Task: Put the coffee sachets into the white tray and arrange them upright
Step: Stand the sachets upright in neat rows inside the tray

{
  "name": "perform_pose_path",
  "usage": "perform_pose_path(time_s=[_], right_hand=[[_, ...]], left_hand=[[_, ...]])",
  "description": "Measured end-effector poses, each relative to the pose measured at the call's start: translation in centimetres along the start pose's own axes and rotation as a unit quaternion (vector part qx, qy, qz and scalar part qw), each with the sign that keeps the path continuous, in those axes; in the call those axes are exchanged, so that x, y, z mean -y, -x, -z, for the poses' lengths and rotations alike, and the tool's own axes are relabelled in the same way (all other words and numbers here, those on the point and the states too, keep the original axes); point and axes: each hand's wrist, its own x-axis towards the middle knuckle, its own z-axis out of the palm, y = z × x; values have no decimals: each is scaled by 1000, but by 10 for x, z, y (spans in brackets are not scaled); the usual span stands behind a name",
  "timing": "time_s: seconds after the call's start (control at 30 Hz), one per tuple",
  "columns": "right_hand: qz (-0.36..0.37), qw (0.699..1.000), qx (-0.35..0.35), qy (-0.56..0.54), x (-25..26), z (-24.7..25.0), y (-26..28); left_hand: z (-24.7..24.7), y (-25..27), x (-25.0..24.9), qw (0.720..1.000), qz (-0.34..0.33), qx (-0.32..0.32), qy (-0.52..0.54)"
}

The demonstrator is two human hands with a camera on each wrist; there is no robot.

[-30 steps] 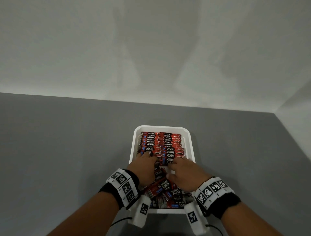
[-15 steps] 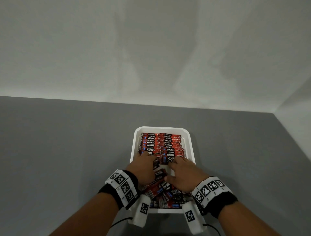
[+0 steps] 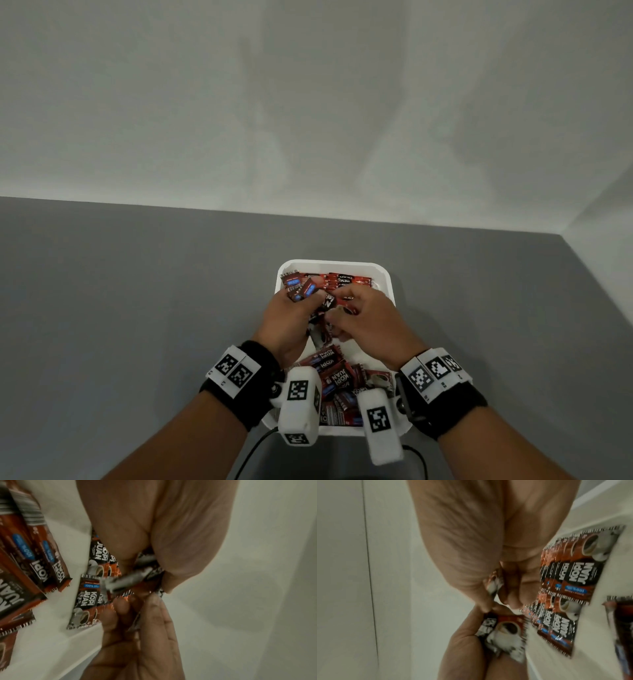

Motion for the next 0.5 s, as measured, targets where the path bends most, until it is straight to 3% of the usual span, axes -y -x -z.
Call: perform_pose_path(time_s=[0.27, 0.5], right_hand=[[-4, 999, -26, -19, 1, 12, -6], [8, 995, -30, 97, 2, 21, -20]], left_hand=[[-2, 11, -15, 997, -30, -9, -69], [1, 10, -18, 996, -15, -36, -78]])
